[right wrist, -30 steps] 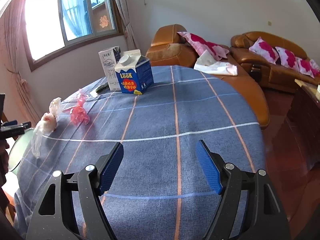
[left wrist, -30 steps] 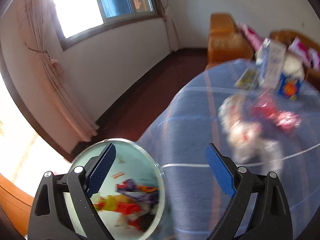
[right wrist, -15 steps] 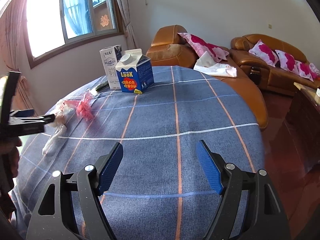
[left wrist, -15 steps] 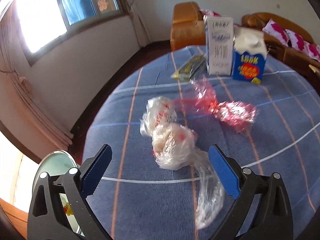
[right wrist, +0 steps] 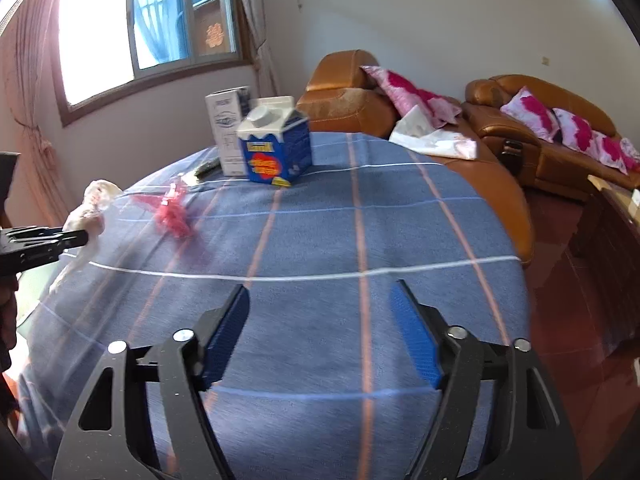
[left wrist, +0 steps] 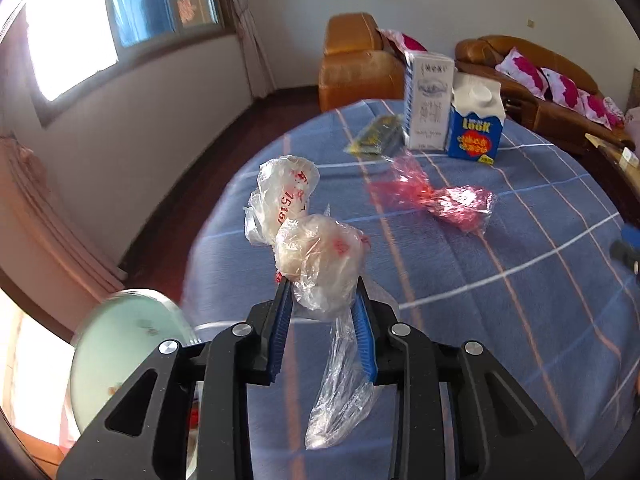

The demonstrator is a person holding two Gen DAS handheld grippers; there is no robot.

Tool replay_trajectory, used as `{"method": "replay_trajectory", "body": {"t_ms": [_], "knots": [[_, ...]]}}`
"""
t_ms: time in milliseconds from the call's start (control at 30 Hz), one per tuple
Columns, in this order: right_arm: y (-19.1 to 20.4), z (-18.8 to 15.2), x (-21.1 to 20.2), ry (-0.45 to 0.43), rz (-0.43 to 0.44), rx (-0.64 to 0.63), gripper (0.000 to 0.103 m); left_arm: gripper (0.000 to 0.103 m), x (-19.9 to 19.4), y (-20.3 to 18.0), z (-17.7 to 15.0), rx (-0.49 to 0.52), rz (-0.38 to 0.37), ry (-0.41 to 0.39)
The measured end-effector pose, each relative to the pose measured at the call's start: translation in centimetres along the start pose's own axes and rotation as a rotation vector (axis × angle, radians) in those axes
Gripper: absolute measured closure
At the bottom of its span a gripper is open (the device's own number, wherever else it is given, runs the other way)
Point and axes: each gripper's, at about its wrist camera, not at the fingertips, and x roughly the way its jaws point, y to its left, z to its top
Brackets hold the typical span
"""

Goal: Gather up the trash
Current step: 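Carry the clear bag toward the bin while the right gripper grasps the pink cellophane wrapper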

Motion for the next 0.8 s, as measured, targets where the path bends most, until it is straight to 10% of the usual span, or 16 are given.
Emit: {"method": "replay_trajectory", "body": {"t_ms": [433,533,600,800], "knots": [[11.4,7.8,9.2,0.140,0.222,-0.021,0.039,0.073,-3.3,8.3,-5.3,-0.151,0.096,-0.002],[11.8,7.2,11.1,0.180,0.222,0.047,0.048,0.073,-3.1,9.1,-6.1,-0.168,0.098,0.008],[12.2,6.8,12.1,0.193,0.226,0.054,0.078,0.073,-2.9,9.6,-6.3,-0.173,0.095,0.013],[12.3,6.8,12.8,0.180,0.214,0.013,0.091,0.073,-3.4,10.3,-6.8,-0.164,0.125,0.011]]}}
